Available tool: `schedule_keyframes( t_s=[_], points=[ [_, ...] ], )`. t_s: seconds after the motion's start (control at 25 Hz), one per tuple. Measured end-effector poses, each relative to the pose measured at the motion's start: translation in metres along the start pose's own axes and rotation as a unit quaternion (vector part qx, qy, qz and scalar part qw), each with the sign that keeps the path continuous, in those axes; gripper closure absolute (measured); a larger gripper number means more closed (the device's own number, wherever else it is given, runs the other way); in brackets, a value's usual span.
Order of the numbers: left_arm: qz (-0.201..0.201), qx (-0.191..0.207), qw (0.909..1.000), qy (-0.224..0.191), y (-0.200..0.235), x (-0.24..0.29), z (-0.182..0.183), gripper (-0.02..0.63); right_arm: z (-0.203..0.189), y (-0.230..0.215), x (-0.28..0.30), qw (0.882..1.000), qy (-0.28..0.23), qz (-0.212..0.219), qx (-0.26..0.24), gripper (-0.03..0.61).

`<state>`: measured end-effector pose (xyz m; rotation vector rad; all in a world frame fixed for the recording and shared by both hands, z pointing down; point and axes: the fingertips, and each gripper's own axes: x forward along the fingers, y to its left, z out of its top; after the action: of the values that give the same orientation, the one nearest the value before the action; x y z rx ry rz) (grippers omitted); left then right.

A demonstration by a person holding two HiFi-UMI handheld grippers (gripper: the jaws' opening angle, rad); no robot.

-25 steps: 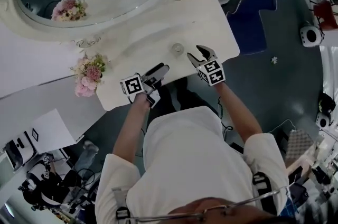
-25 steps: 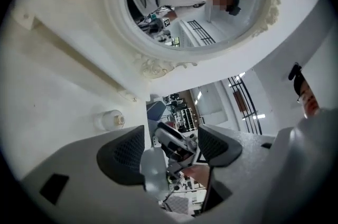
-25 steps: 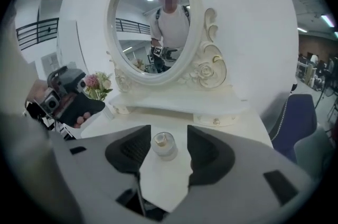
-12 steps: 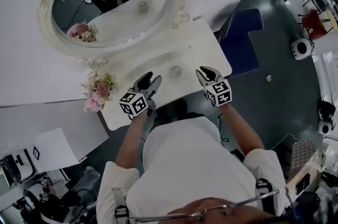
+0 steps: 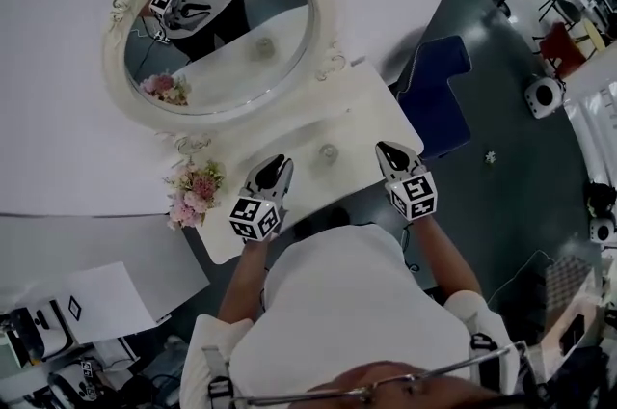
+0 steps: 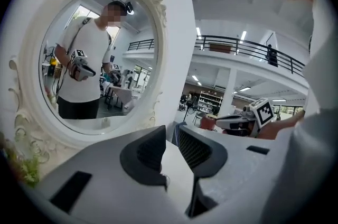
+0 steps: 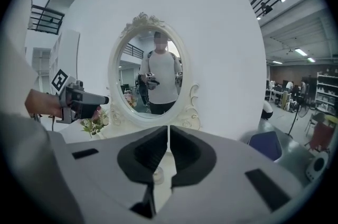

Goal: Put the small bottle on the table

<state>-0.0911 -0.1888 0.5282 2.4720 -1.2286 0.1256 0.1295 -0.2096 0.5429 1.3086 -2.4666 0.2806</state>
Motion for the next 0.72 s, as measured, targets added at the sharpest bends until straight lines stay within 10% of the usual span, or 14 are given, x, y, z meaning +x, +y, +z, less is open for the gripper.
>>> schedule_keyframes(
  t_s=[0.72],
  points=[
    [0.008, 0.049, 0.9987, -0.008, 0.010, -0.015, 0.021, 0.611, 0.013, 0.024, -0.018, 0.999, -0.024, -0.019, -0.032, 0.572]
  ],
)
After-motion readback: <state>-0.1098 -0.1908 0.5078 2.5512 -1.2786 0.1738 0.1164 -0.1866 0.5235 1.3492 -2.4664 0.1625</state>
